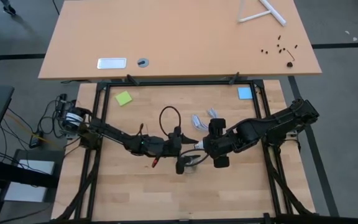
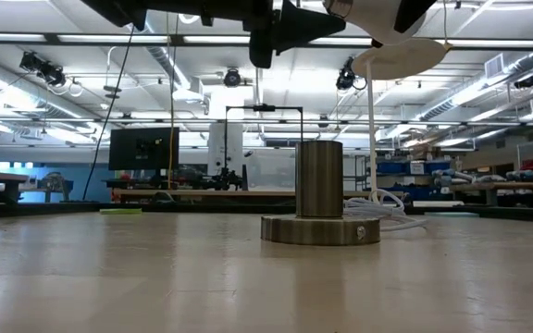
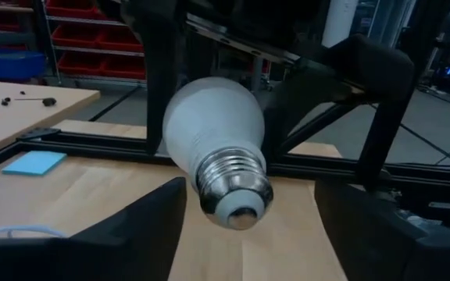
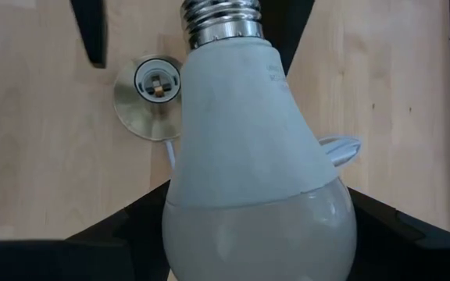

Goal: Screw lightbulb
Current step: Insert the lightbulb into the lamp

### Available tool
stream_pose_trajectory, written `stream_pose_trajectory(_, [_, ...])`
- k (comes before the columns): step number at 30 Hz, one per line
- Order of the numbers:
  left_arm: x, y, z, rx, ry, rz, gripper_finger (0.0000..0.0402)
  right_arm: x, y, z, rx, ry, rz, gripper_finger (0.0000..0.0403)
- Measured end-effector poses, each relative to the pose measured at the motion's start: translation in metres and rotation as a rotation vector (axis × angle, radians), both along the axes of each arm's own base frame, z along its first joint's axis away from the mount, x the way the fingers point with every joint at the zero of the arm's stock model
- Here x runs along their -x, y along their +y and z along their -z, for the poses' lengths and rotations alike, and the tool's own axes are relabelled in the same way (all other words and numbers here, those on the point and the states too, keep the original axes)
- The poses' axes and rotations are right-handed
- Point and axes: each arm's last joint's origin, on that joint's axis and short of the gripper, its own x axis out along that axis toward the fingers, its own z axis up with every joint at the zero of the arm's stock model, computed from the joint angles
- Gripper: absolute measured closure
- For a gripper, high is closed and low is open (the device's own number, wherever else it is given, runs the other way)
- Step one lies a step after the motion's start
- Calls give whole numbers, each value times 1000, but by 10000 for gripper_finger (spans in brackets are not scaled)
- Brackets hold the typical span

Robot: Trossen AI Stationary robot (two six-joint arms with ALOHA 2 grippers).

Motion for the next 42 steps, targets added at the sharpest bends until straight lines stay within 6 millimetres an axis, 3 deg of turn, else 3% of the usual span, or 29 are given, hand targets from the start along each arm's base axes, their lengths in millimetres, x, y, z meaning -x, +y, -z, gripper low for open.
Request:
stream_pose_trajectory(17, [0,0,1,9,9,-8,269,0,1,0,-35,5,-21,119])
stream_pose_trajectory(29, [2,2,0,4,37,-11,280,2,9,-1,-31,0,-56,106])
stream_pose_trajectory(35, [15,4,-12,-20,32,-15,280,11,14,-6,35,33,-54,92])
stream_pose_trajectory(42, [31,6,-8,-9,-17,-10,287,15,17,-9,91,-3,-11,99])
